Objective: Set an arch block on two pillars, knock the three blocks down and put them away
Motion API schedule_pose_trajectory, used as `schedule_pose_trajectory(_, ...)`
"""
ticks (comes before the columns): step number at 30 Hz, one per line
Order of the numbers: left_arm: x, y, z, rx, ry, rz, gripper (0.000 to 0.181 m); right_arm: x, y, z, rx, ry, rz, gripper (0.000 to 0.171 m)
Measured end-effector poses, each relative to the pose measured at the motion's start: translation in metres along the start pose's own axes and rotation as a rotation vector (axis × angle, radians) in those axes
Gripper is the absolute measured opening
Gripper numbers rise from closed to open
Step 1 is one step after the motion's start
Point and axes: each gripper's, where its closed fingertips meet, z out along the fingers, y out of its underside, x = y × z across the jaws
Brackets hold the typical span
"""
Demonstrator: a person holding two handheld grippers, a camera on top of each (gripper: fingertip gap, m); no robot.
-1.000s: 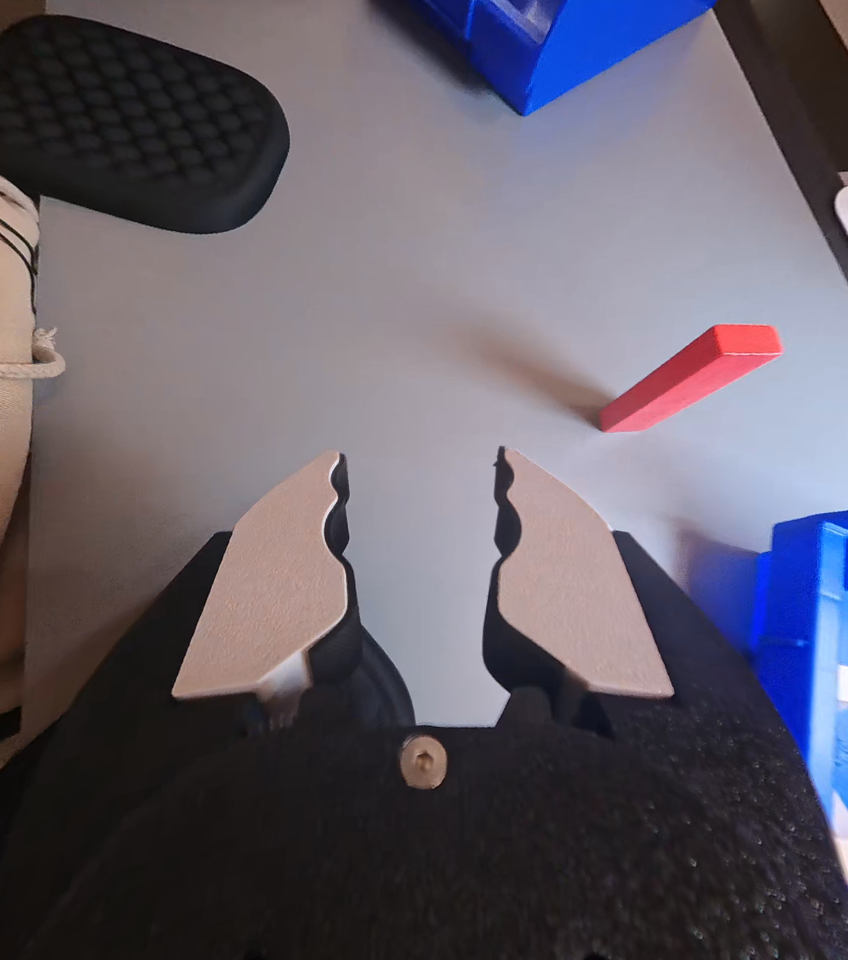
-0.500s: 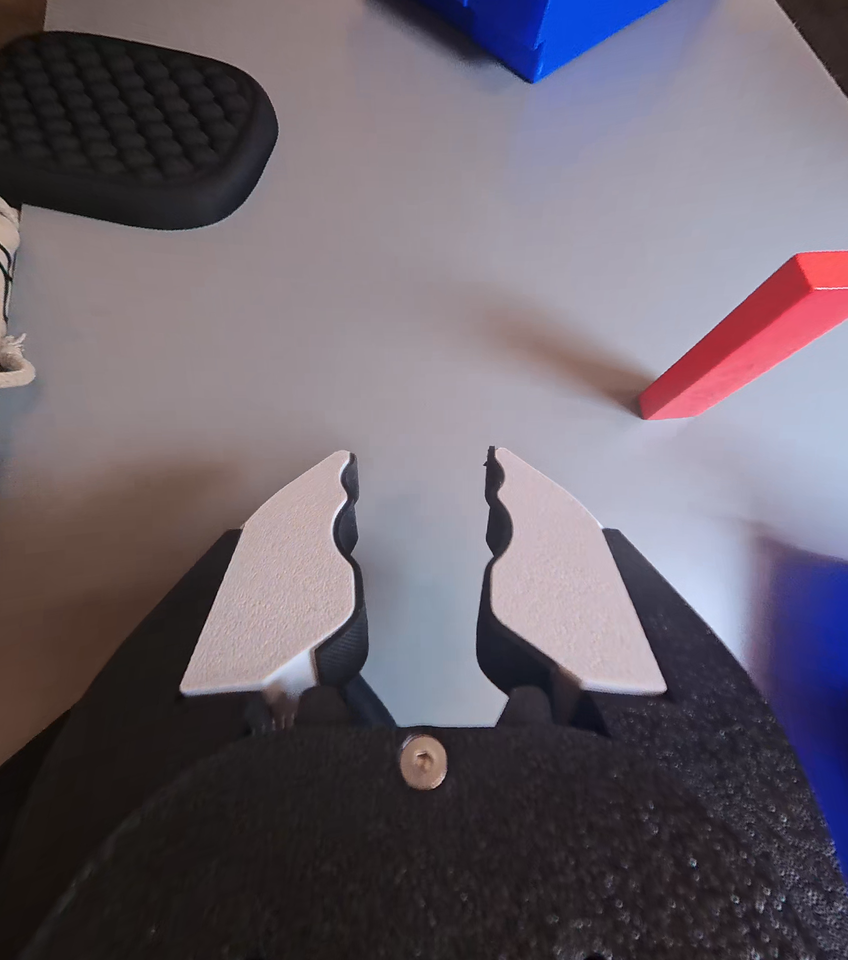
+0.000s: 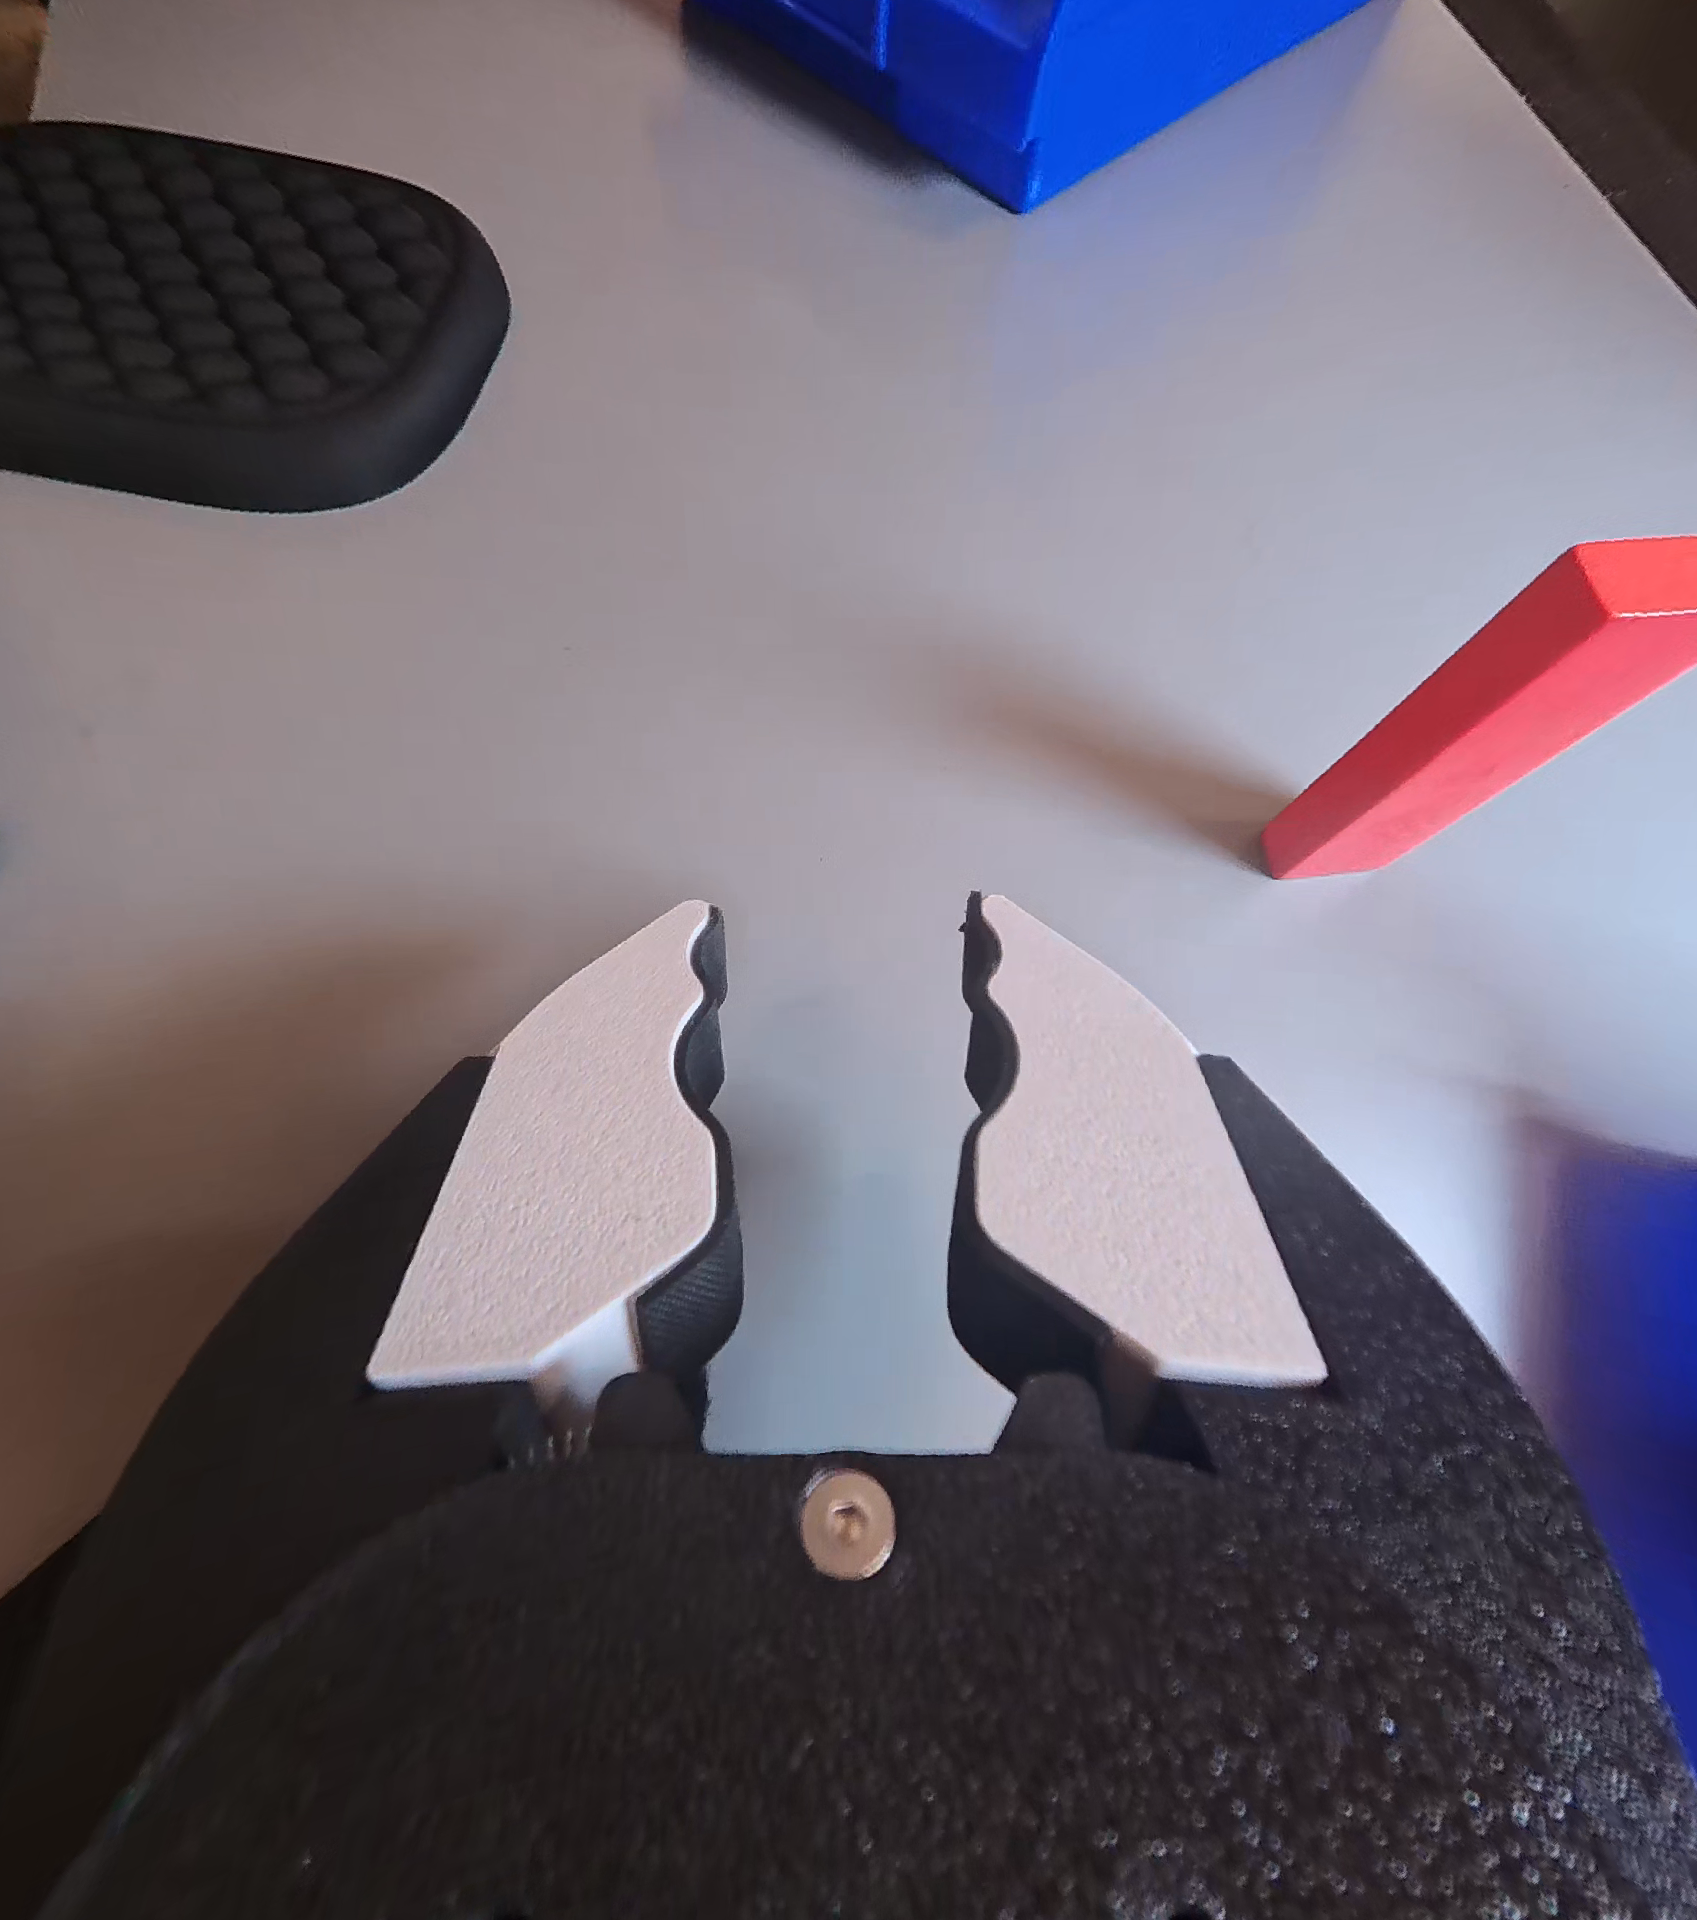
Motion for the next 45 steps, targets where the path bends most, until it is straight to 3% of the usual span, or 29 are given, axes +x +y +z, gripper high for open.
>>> schedule_pose_trajectory(3, -0.018, 0.001, 0.018, -0.065, -0.111, 0.028, 0.041, 0.003, 0.005, 0.0, -0.01, 0.02, 0.0, 0.044)
schedule_pose_trajectory(5, -0.015, -0.003, 0.021, -0.065, -0.096, 0.035, 0.051, 0.004, 0.007, 0.0, -0.009, 0.023, 0.007, 0.044)
schedule_pose_trajectory(7, 0.006, -0.007, 0.019, -0.063, 0.02, 0.036, 0.056, 0.005, 0.007, -0.001, -0.003, 0.016, 0.018, 0.044)
schedule_pose_trajectory(10, 0.063, 0.014, 0.002, -0.194, 0.383, 0.062, 0.062, 0.005, 0.005, 0.0, 0.009, -0.01, 0.038, 0.044)
schedule_pose_trajectory(12, 0.056, 0.026, 0.006, -0.268, 0.33, 0.14, 0.069, 0.004, 0.005, 0.002, 0.005, -0.017, 0.038, 0.044)
schedule_pose_trajectory(14, 0.065, 0.029, 0.002, -0.292, 0.4, 0.145, 0.07, 0.001, 0.007, 0.003, -0.005, -0.013, 0.024, 0.044)
schedule_pose_trajectory(16, 0.072, 0.032, -0.005, -0.304, 0.473, 0.175, 0.055, 0.0, 0.009, 0.002, -0.01, -0.016, 0.018, 0.044)
schedule_pose_trajectory(20, 0.069, 0.041, -0.006, -0.386, 0.436, 0.228, 0.05, 0.001, 0.009, 0.002, -0.006, -0.024, 0.032, 0.044)
schedule_pose_trajectory(25, 0.062, 0.056, -0.008, -0.528, 0.33, 0.293, 0.057, 0.0, 0.013, 0.002, -0.023, -0.017, 0.023, 0.044)
schedule_pose_trajectory(30, 0.01, 0.078, 0.003, -0.629, -0.04, 0.426, 0.058, 0.003, 0.013, 0.001, -0.02, -0.008, 0.024, 0.044)
schedule_pose_trajectory(33, 0.027, 0.077, -0.003, -0.519, 0.081, 0.335, 0.05, 0.002, 0.013, 0.002, -0.016, -0.021, 0.038, 0.044)
schedule_pose_trajectory(36, 0.066, 0.073, -0.02, -0.416, 0.373, 0.231, 0.034, 0.001, 0.015, 0.005, -0.024, -0.037, 0.046, 0.044)
schedule_pose_trajectory(38, 0.077, 0.077, -0.022, -0.419, 0.477, 0.206, 0.021, -0.001, 0.016, 0.007, -0.037, -0.049, 0.047, 0.044)
schedule_pose_trajectory(45, 0.088, 0.087, -0.012, -0.524, 0.591, 0.185, 0.034, 0.0, 0.024, 0.009, -0.064, -0.046, 0.048, 0.045)
